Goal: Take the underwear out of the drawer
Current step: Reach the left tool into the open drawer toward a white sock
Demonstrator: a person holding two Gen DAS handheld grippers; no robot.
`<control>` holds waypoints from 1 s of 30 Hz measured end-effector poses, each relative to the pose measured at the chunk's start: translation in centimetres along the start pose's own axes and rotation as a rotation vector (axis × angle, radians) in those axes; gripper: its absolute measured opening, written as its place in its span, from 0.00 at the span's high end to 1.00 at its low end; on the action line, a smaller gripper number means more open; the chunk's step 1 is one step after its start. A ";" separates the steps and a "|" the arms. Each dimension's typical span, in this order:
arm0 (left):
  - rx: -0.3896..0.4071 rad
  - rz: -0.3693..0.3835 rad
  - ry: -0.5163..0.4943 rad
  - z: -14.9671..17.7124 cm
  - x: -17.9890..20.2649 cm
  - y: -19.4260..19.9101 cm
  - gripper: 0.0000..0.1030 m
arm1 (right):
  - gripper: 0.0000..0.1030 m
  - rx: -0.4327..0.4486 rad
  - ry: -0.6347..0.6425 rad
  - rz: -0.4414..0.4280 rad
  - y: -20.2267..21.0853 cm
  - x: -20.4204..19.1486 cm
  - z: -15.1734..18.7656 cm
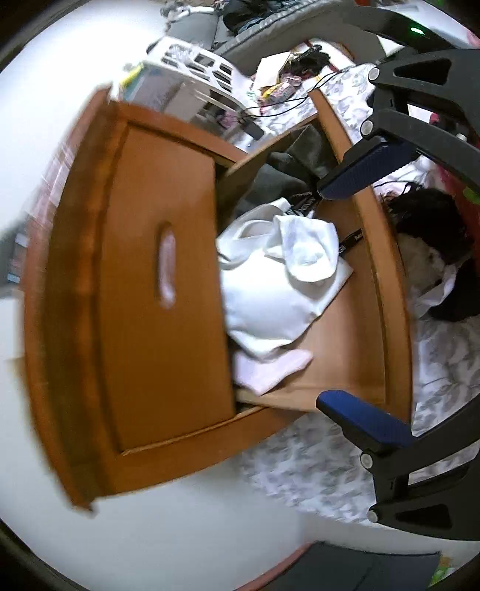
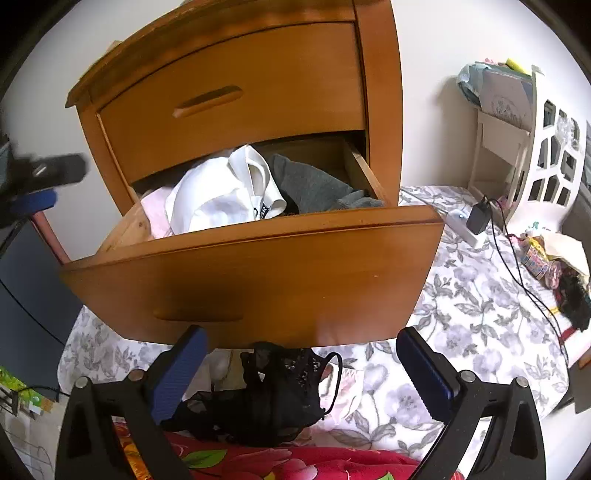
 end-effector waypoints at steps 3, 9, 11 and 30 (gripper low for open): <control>-0.086 0.018 0.056 -0.7 -0.2 -2.2 0.00 | 0.00 -0.004 -0.022 -0.017 -0.1 0.3 0.0; -0.234 0.010 -0.001 -0.9 2.1 -6.4 0.01 | 0.00 -0.019 -0.041 -0.038 -0.4 0.4 0.2; -0.296 0.033 0.017 -0.6 2.8 -8.0 0.01 | 0.00 -0.021 -0.043 -0.042 -0.4 0.4 0.2; -0.521 0.004 -0.035 -0.5 6.9 -16.4 0.17 | 0.00 -0.050 -0.071 -0.079 -1.1 0.5 0.5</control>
Point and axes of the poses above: each gripper's, at about its wrist camera, not at the fingertips, and y roughly against the way its jaws point, x to its right, z to its underside, the point moved 9 cm from there along -y, roughly the way its jaws point, and after that the axes turned 7 degrees about -y, right-handed, at the moved point
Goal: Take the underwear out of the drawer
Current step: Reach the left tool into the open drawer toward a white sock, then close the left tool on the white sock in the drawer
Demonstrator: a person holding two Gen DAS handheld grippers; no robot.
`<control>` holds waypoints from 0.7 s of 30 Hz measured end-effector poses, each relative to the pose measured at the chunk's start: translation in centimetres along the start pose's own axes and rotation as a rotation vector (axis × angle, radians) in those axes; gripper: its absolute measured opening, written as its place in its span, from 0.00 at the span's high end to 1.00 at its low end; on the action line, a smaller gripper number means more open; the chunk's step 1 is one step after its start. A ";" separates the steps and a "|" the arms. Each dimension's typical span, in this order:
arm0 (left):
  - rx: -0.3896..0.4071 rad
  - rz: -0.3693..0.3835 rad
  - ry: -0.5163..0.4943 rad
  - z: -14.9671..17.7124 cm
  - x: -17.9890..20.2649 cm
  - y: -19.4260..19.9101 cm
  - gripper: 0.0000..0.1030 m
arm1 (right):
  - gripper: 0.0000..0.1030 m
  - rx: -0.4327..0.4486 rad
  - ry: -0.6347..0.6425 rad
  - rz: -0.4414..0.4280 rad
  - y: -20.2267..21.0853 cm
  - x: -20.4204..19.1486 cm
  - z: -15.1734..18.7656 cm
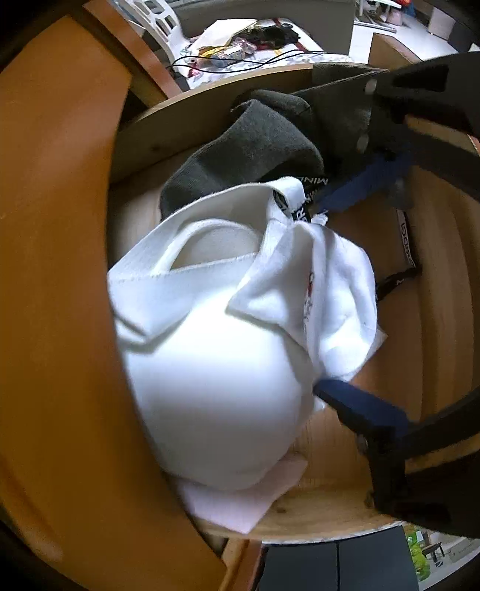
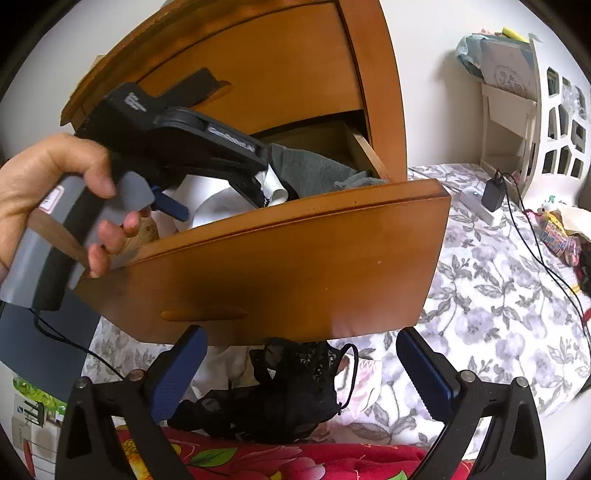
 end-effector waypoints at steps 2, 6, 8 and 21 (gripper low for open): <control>-0.004 -0.004 -0.014 0.0 0.2 -0.3 0.25 | 0.00 -0.002 -0.002 -0.001 0.0 0.0 0.0; 0.008 0.008 -0.018 0.2 0.3 -0.6 0.57 | 0.00 -0.003 -0.004 -0.002 -0.1 0.0 0.0; 0.021 0.006 -0.016 0.3 -0.2 -0.3 0.67 | 0.00 -0.003 -0.003 -0.001 0.0 0.1 0.0; 0.235 0.059 0.012 3.0 -2.3 5.0 0.92 | 0.00 0.000 -0.001 0.011 0.0 0.0 0.1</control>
Point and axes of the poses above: each gripper's, at about its wrist camera, not at the fingertips, and y roughly against the way its jaws point, x to its right, z to its underside, the point moved 9 cm from there along -y, roughly the way its jaws point, and after that the axes turned 7 degrees about -y, right-handed, at the moved point
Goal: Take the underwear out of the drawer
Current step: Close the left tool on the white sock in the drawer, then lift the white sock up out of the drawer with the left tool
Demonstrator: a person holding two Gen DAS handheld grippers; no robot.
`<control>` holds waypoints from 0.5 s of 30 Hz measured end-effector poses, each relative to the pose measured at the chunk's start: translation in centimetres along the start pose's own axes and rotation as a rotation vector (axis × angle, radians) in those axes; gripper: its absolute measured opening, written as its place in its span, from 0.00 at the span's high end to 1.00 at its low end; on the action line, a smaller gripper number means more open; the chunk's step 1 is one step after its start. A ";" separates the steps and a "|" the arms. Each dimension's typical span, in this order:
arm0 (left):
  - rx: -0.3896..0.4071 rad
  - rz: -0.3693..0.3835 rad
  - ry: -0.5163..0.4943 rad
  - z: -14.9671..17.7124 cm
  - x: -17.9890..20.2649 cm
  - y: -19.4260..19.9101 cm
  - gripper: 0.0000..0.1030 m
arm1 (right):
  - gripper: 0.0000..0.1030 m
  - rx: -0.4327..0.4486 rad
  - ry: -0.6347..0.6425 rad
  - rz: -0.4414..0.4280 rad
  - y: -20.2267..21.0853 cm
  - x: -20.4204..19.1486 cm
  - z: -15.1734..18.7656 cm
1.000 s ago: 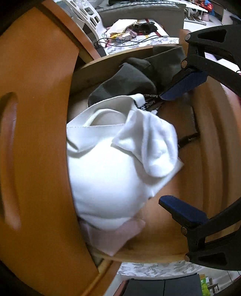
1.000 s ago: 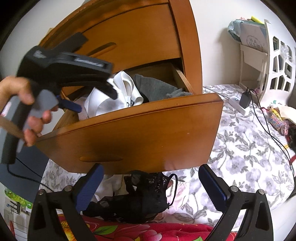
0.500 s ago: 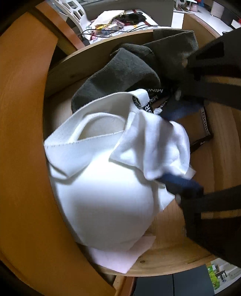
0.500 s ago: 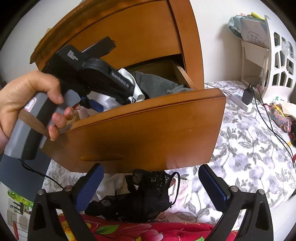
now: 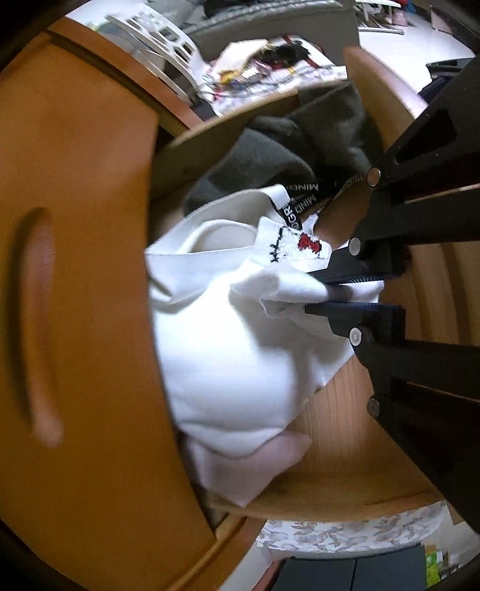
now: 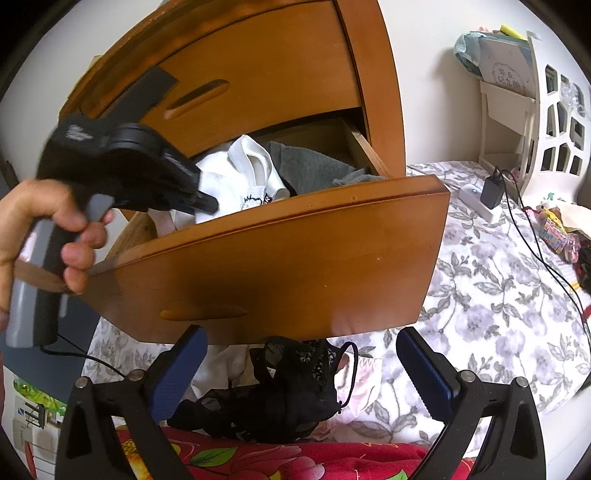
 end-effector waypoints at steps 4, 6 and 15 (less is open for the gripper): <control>0.093 0.022 0.018 0.1 -0.7 3.2 0.92 | 0.00 -0.003 -0.003 0.003 0.0 0.0 0.0; 0.146 0.037 0.027 0.2 -0.8 5.0 0.92 | 0.00 -0.003 -0.003 0.006 0.0 0.0 0.0; 0.383 0.070 0.019 0.4 0.4 13.4 0.92 | 0.00 0.000 0.002 0.020 0.0 0.1 0.0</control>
Point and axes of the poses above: each gripper's, at about its wrist camera, not at the fingertips, and y roughly against the way its jaws point, x to its right, z to its underside, the point moved 9 cm from there along -y, roughly the way its jaws point, and after that the axes turned 7 degrees about -y, right-handed, at the moved point
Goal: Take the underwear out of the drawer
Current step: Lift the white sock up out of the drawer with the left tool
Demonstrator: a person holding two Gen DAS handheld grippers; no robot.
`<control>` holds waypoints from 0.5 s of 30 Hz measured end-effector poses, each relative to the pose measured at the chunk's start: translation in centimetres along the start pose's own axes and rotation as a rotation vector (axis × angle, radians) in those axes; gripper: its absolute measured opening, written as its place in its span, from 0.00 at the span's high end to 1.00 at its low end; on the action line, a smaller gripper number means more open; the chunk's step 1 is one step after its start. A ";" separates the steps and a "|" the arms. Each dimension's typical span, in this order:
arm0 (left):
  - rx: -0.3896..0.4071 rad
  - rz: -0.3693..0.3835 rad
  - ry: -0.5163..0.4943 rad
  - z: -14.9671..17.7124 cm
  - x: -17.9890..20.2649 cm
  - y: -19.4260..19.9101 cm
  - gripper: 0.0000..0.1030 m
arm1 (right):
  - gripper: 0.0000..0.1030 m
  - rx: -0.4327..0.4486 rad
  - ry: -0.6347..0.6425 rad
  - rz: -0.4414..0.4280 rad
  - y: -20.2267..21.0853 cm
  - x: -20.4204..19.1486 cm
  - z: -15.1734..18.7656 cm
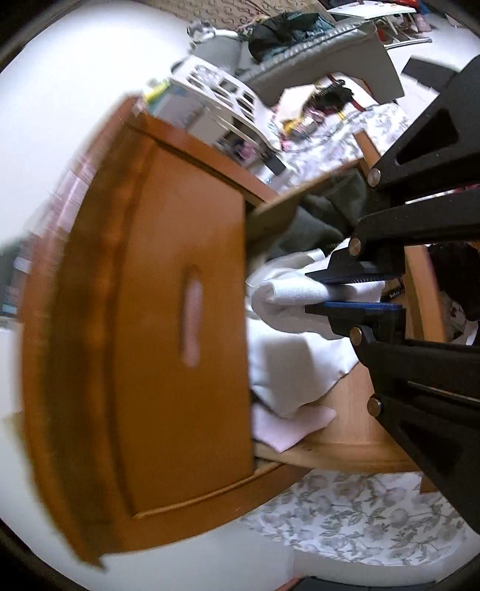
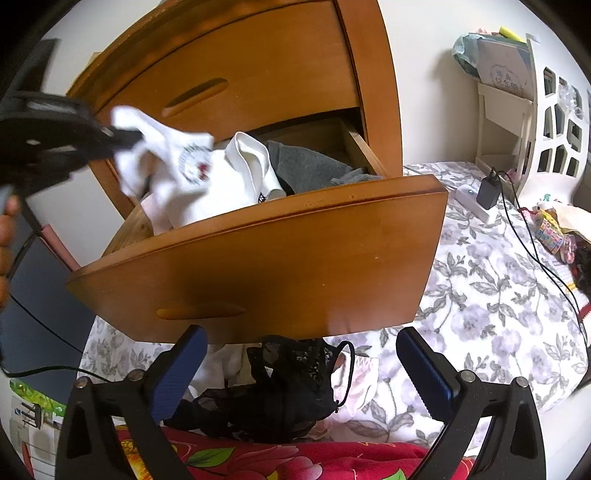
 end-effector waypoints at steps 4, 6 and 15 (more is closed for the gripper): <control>0.082 0.007 -0.021 -0.7 1.1 3.4 0.92 | 0.00 -0.001 -0.001 0.002 0.1 0.0 0.0; 0.122 0.021 -0.024 -0.9 1.8 5.5 0.92 | 0.00 0.000 0.000 0.003 0.1 0.0 0.0; 0.229 0.035 -0.054 1.5 3.3 11.6 0.92 | 0.00 0.002 0.003 0.012 0.2 0.1 -0.1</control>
Point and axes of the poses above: each gripper's, at about its wrist camera, not at the fingertips, and y roughly against the way its jaws point, x to its right, z to its underside, the point moved 9 cm from there along -y, roughly the way its jaws point, and after that the axes turned 7 degrees about -y, right-handed, at the moved point
